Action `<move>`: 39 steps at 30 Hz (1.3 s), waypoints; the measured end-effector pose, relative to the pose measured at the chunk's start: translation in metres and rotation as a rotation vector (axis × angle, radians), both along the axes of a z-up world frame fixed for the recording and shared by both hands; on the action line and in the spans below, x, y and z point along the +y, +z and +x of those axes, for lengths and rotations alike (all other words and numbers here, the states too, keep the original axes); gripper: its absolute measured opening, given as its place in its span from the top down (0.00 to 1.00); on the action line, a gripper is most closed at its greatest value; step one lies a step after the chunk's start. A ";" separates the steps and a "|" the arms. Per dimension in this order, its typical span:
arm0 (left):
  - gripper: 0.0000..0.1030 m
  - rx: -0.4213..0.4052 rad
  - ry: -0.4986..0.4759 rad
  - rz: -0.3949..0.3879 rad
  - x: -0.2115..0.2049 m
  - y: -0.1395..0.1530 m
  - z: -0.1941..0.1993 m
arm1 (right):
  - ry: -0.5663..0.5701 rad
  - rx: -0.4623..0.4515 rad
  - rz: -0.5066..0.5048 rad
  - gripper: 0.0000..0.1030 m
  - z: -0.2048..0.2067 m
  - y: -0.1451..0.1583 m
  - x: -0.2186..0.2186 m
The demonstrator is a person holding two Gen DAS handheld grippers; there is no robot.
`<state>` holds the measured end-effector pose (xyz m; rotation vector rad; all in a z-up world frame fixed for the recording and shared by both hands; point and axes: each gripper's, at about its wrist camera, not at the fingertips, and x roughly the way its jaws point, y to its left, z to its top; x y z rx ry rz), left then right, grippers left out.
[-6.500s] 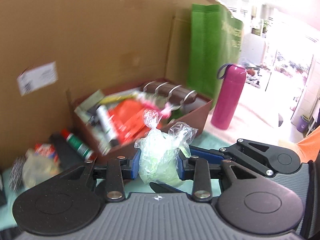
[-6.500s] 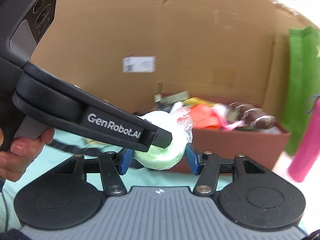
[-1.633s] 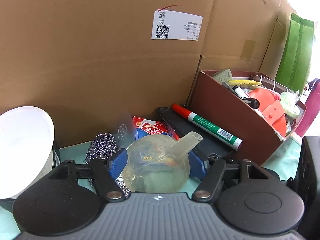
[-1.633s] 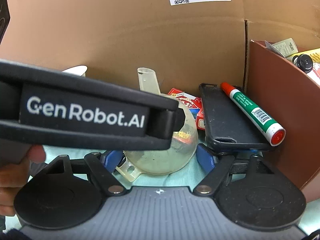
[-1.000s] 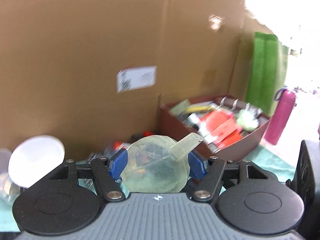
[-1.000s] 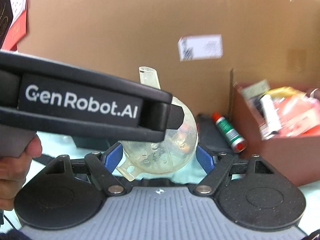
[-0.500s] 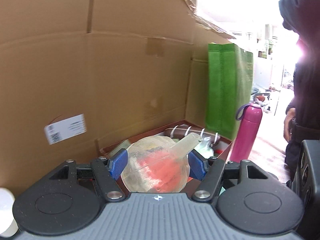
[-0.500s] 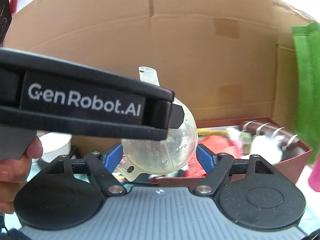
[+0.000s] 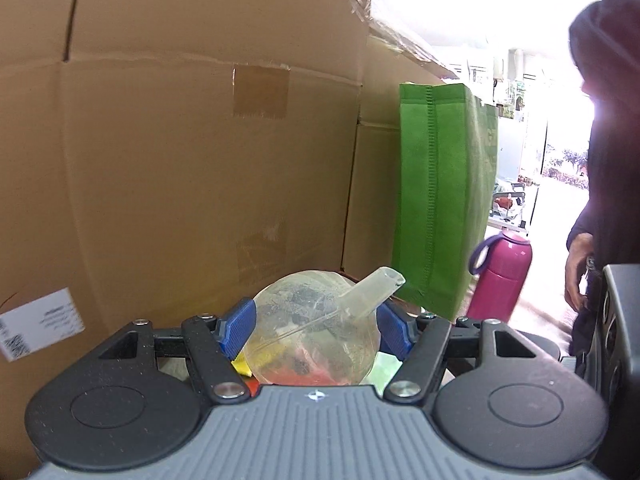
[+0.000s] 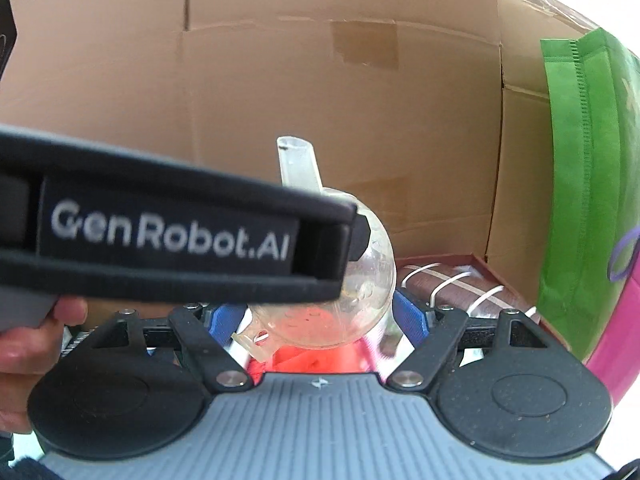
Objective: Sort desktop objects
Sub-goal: 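Carry the funnel into the brown box and open the left tool, then withdraw both tools from the brown box toward the watch and pen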
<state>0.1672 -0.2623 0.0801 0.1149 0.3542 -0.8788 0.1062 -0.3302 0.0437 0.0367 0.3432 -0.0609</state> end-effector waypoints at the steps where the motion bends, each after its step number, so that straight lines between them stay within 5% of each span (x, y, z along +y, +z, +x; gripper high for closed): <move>1: 0.32 0.009 0.001 -0.003 -0.003 -0.001 0.007 | -0.003 0.008 -0.009 0.24 0.006 0.000 -0.002; 8: 0.25 0.129 0.027 0.017 -0.017 -0.022 0.052 | -0.024 0.120 -0.055 0.23 0.064 -0.026 -0.020; 14: 0.09 0.099 0.060 0.015 -0.007 -0.035 0.051 | -0.049 0.090 -0.123 0.12 0.057 -0.040 -0.014; 25: 0.09 0.134 0.111 -0.066 0.005 -0.033 0.063 | -0.095 0.041 -0.089 0.13 0.045 -0.036 -0.020; 29: 0.09 0.128 0.141 -0.079 0.013 -0.033 0.059 | -0.061 0.049 -0.097 0.26 0.050 -0.034 -0.015; 39: 0.08 0.141 0.210 -0.110 0.058 -0.031 0.033 | -0.076 0.100 -0.074 0.22 0.069 -0.039 -0.014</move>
